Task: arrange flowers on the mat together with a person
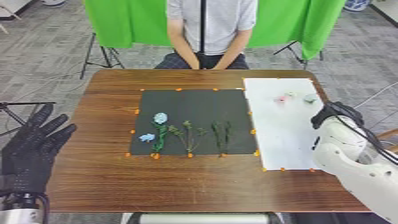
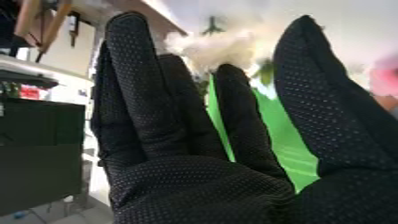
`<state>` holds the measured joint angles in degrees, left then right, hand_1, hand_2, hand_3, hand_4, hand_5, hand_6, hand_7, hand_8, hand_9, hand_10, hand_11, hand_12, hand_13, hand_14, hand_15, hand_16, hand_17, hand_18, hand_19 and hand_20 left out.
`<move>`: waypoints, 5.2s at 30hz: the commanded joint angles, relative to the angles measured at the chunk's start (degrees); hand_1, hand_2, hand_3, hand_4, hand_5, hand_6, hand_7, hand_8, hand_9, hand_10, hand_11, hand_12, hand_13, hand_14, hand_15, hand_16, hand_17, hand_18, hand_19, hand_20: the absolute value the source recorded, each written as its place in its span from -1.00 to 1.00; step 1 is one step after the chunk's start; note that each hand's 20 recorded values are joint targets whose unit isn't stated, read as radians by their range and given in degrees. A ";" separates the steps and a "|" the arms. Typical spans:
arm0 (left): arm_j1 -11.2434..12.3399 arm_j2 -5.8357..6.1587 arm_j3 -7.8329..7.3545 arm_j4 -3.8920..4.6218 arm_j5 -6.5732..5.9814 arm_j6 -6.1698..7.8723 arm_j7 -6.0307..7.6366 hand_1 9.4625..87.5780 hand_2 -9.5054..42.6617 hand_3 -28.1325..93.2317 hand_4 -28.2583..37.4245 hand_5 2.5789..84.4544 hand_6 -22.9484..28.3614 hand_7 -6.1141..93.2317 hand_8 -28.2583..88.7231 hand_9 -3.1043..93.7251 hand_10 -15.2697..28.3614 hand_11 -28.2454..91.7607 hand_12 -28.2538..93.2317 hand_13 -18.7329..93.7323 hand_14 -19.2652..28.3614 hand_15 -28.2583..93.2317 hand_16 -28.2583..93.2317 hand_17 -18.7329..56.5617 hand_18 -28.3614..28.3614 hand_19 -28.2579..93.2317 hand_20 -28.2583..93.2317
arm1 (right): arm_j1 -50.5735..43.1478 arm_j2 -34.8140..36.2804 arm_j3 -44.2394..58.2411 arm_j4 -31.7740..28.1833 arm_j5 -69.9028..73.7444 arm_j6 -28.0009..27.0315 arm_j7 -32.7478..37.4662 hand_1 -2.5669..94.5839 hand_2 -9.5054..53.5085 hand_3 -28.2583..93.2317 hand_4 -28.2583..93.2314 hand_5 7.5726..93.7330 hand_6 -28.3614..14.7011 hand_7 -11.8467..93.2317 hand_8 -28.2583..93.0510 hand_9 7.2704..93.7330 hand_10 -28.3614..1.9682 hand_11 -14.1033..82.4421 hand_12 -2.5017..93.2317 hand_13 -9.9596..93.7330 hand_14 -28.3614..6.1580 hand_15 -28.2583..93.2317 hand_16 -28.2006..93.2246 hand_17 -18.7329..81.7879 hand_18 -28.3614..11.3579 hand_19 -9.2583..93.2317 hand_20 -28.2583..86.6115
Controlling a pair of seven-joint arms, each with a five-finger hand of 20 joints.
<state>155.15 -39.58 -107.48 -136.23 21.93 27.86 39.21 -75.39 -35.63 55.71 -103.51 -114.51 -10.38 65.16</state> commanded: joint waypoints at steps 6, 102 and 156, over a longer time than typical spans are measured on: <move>0.26 -0.87 0.47 0.02 0.32 -0.11 -0.31 -0.70 -0.37 0.71 -0.88 -0.29 0.09 -0.68 -0.66 -0.31 0.40 -0.21 -0.34 -0.31 0.72 0.20 -0.62 -0.75 0.62 0.08 -0.27 | 3.25 0.00 -4.74 5.03 -0.07 2.71 -1.61 0.10 -1.00 0.64 -0.98 0.22 0.23 -0.49 -0.73 0.30 -0.63 -0.41 -0.64 0.36 -0.90 0.36 -0.45 -0.05 -1.00 0.71 -0.58; -9.93 -2.19 3.52 2.46 4.61 -3.52 -9.04 -0.70 -0.37 0.71 -0.88 -0.29 0.09 -0.68 -0.66 -0.31 0.39 -0.21 -0.34 -0.31 0.72 0.20 -0.62 -0.75 0.62 0.08 -0.27 | 37.86 -29.07 -52.37 5.05 9.25 31.87 -22.11 0.29 -1.00 0.58 -1.00 0.71 0.50 -0.25 -0.55 0.97 0.61 -0.52 -0.21 0.81 0.62 0.14 -0.02 0.01 -0.32 0.67 -0.37; -2.69 -1.36 -0.25 0.43 3.35 -1.47 -6.39 -0.72 -0.37 0.69 -0.90 -0.30 0.07 -0.68 -0.66 -0.34 0.37 -0.23 -0.34 -0.32 0.70 0.19 -0.62 -0.76 0.64 0.08 -0.28 | 13.68 -14.22 -14.96 -14.05 25.79 26.77 -27.23 -0.33 -0.83 0.62 -0.90 0.21 0.25 -0.53 -0.73 0.41 -0.36 -0.32 -0.63 0.47 -0.27 0.30 -0.29 -0.15 -0.87 0.59 -0.42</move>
<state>149.80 -40.46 -106.87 -135.24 25.59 25.23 32.08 -48.35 -56.57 24.47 -113.10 -93.93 17.22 41.42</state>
